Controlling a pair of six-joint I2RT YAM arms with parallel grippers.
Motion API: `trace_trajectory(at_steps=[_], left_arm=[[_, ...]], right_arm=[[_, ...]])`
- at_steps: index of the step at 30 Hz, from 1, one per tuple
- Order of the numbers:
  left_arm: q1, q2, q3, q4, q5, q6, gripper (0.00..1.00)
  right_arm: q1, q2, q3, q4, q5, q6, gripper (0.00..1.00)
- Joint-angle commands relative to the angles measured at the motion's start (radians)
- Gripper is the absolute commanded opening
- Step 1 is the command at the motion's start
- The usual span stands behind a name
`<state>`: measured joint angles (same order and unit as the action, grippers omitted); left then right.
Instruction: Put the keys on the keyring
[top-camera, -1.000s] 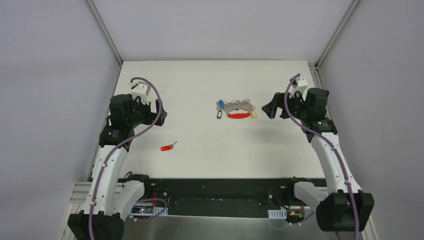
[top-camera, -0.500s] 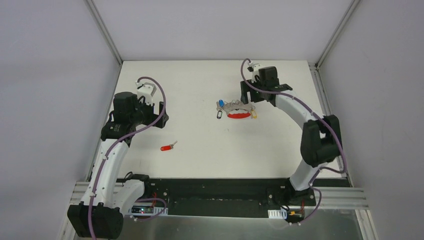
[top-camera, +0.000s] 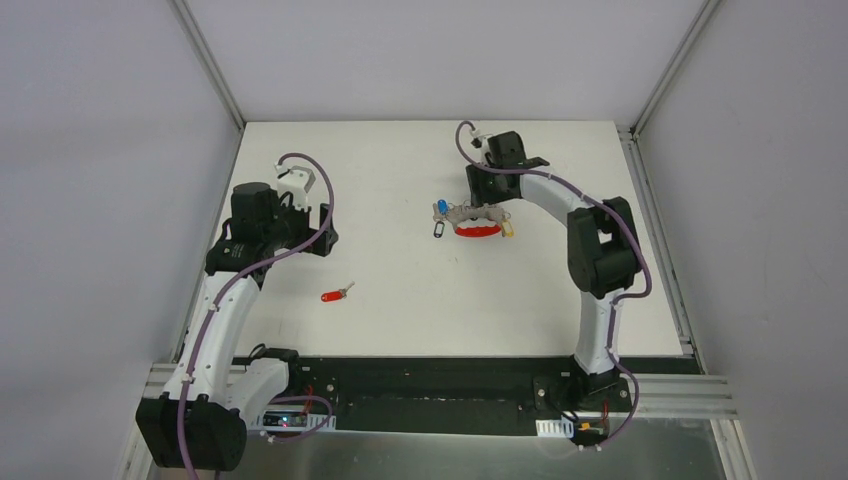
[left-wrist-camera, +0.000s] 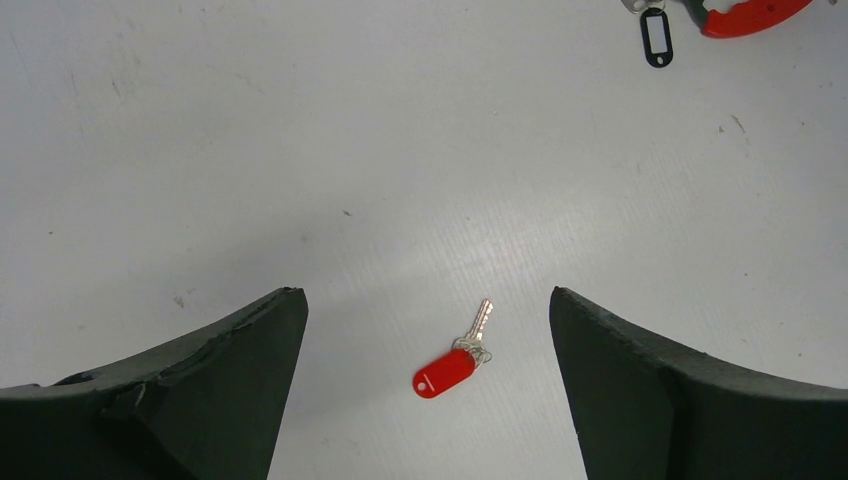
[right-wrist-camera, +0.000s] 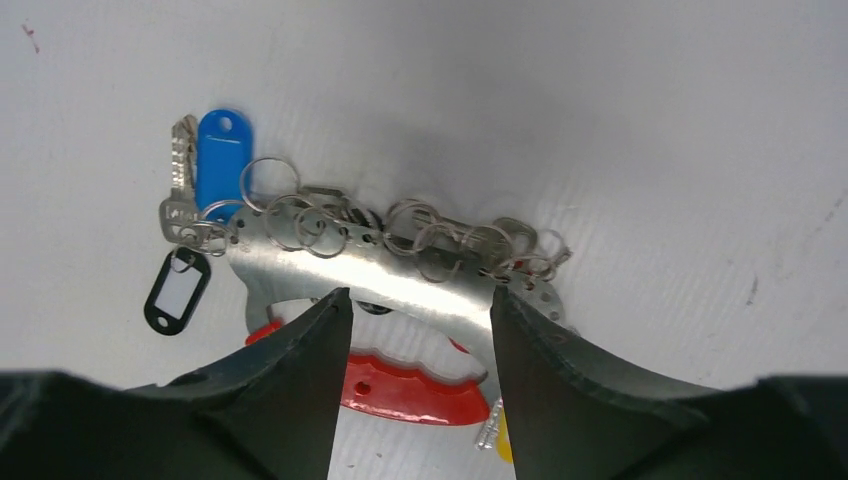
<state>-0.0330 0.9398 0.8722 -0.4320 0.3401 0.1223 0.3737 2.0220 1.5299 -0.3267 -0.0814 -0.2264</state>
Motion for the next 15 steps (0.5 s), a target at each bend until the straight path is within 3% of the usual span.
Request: trace_trajectory(at_steps=[1, 15], left_arm=[[-0.004, -0.001, -0.007, 0.018, 0.012, 0.011, 0.95], [-0.005, -0.007, -0.012, 0.019, 0.022, 0.01, 0.93]], right_arm=[[0.061, 0.025, 0.066, -0.019, 0.016, -0.05, 0.55], [0.146, 0.132, 0.169, -0.027, 0.109, -0.144, 0.34]])
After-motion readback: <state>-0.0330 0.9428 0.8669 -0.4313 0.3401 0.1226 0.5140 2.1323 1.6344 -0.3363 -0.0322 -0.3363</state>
